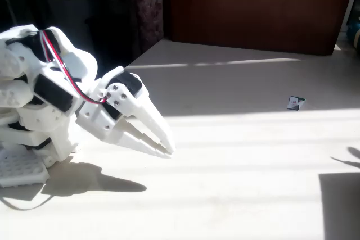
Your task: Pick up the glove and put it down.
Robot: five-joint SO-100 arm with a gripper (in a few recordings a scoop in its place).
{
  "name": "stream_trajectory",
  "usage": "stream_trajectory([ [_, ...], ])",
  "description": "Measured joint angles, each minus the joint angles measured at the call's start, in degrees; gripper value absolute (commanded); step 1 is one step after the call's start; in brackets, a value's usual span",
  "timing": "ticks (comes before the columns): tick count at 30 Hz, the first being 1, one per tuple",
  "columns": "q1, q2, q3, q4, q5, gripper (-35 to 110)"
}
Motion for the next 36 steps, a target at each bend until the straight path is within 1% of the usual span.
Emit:
stream_trajectory([
  [17,0.0,-0.3,0.4,0.7,0.0,0],
  [26,0.0,-0.3,-0.1,13.5,-0.1,0],
  [32,0.0,-0.3,-0.3,16.6,-0.1,0],
  [36,0.0,-0.3,-0.3,16.8,-0.1,0],
])
